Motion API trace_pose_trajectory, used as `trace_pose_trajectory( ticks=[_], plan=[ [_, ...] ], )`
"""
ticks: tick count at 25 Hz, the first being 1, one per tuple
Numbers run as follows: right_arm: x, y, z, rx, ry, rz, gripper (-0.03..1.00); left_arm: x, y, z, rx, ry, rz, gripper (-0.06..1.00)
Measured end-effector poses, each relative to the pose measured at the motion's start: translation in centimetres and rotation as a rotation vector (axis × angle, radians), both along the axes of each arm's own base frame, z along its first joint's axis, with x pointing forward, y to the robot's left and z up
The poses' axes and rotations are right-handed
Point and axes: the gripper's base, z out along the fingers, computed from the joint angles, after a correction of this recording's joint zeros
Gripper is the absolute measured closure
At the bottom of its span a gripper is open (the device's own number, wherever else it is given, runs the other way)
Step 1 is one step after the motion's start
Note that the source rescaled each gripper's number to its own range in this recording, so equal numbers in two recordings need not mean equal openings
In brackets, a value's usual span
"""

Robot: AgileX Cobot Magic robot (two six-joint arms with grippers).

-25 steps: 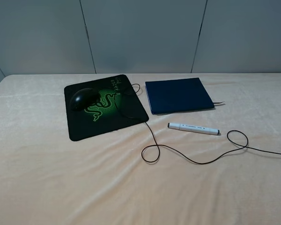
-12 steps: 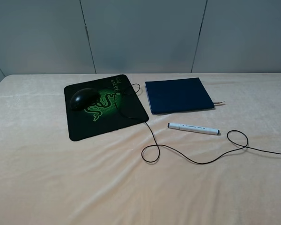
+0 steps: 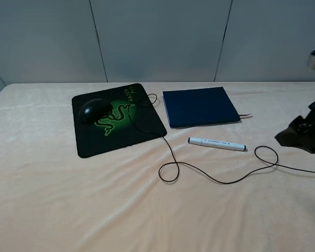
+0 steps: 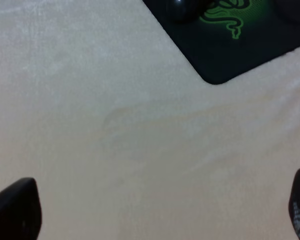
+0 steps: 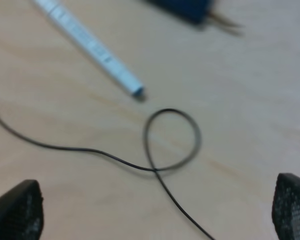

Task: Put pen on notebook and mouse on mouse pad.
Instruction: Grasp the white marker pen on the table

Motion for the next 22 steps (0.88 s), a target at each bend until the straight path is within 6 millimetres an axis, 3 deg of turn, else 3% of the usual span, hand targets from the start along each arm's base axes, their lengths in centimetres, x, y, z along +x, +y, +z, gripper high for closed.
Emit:
trace_pose_trajectory(
  ticks=[6,12,17,22],
  plan=[
    [5.8,2.0,-2.9,-0.035,0.115,0.064,-0.03,0.0,0.0,0.0,0.0,0.0,0.0,-0.05],
    [10.2,2.9,-5.6,-0.078,0.16,0.129,-0.03,0.0,0.0,0.0,0.0,0.0,0.0,-0.05],
    [11.5,4.7,-8.2,-0.108,0.205,0.242,-0.03,0.0,0.0,0.0,0.0,0.0,0.0,-0.05],
    [11.1,7.6,-10.4,-0.119,0.247,0.349,-0.03,0.0,0.0,0.0,0.0,0.0,0.0,-0.05]
  ],
)
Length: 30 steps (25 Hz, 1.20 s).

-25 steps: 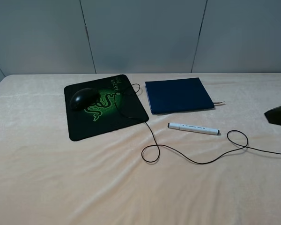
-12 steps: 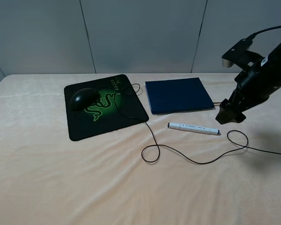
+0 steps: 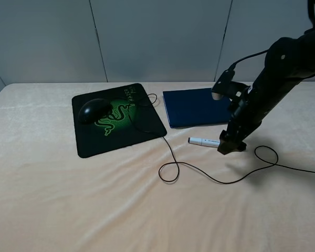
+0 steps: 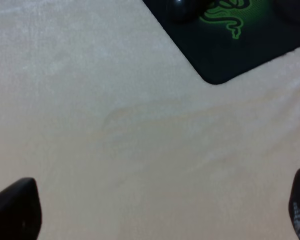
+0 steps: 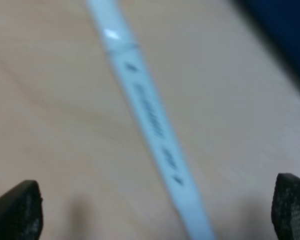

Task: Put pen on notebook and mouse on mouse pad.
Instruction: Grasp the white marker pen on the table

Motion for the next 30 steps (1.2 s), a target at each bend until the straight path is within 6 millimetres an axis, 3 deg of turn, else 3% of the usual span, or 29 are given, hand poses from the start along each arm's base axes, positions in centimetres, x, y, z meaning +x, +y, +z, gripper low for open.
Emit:
trace_pose_trajectory(
  ticks=[5,13,22,24,30],
  plan=[
    [0.1,1.4,-1.2,0.001,-0.015,0.037,-0.03,0.0,0.0,0.0,0.0,0.0,0.0,-0.05],
    [0.4,1.5,-3.4,-0.014,0.019,0.034,-0.03,0.0,0.0,0.0,0.0,0.0,0.0,-0.05],
    [0.5,1.5,-4.4,-0.021,0.038,0.032,-0.02,0.0,0.0,0.0,0.0,0.0,0.0,-0.05],
    [0.5,1.5,-4.4,-0.021,0.038,0.032,0.09,0.0,0.0,0.0,0.0,0.0,0.0,-0.05],
    [0.5,1.5,-4.5,-0.021,0.039,0.032,0.56,0.0,0.0,0.0,0.0,0.0,0.0,-0.05]
  ],
)
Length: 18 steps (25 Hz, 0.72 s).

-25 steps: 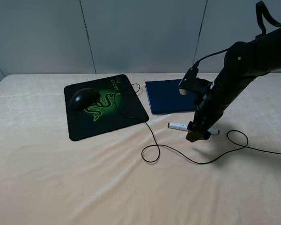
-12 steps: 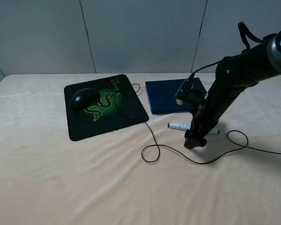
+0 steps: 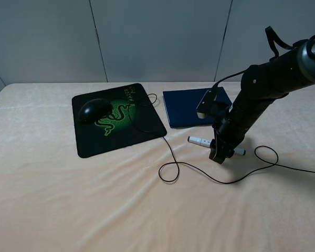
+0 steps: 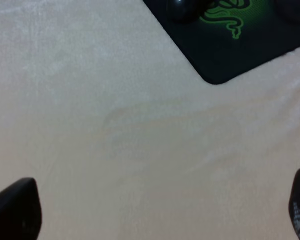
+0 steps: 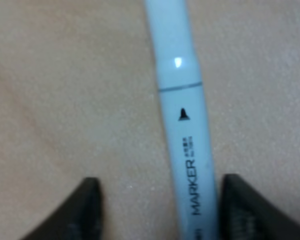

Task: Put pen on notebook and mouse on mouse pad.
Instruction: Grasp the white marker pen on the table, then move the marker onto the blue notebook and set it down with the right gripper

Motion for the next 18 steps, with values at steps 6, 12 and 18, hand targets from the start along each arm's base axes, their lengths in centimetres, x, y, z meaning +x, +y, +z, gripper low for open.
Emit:
trace_pose_trajectory(
  ticks=[6,12,18],
  plan=[
    [0.0,0.0,0.0,0.0,0.0,0.0,0.92,0.0,0.0,0.0,0.0,0.0,0.0,-0.05],
    [0.0,0.0,0.0,0.0,0.0,0.0,0.96,0.0,0.0,0.0,0.0,0.0,0.0,-0.05],
    [0.1,0.1,1.5,0.012,-0.03,0.003,0.96,0.0,0.0,0.0,0.0,0.0,0.0,-0.05]
  ],
)
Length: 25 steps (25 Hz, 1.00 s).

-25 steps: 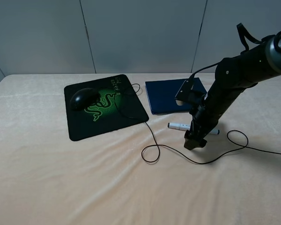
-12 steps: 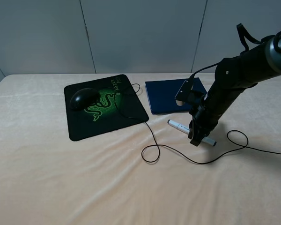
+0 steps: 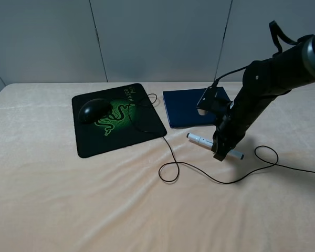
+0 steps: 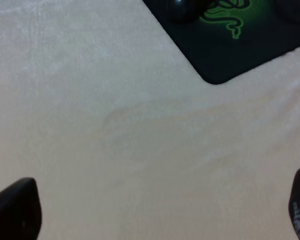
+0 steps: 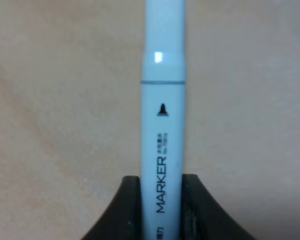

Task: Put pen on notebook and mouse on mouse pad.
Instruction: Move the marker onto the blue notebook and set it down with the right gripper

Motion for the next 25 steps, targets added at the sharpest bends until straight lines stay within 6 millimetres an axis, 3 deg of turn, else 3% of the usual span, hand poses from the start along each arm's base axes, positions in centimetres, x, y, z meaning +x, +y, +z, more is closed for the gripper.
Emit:
trace_pose_trajectory(
  ticks=[5,12,15,19,25],
  plan=[
    [0.9,0.5,4.2,0.026,-0.031,0.014,0.96,0.0,0.0,0.0,0.0,0.0,0.0,-0.05],
    [4.6,2.1,9.7,0.08,-0.102,-0.01,0.96,0.0,0.0,0.0,0.0,0.0,0.0,-0.05],
    [5.8,2.5,9.9,0.072,-0.097,-0.015,0.96,0.0,0.0,0.0,0.0,0.0,0.0,-0.05],
    [8.8,3.3,8.6,0.028,-0.073,-0.019,0.96,0.0,0.0,0.0,0.0,0.0,0.0,-0.05],
    [11.1,3.9,6.0,-0.008,-0.059,-0.017,0.96,0.0,0.0,0.0,0.0,0.0,0.0,-0.05]
  ],
)
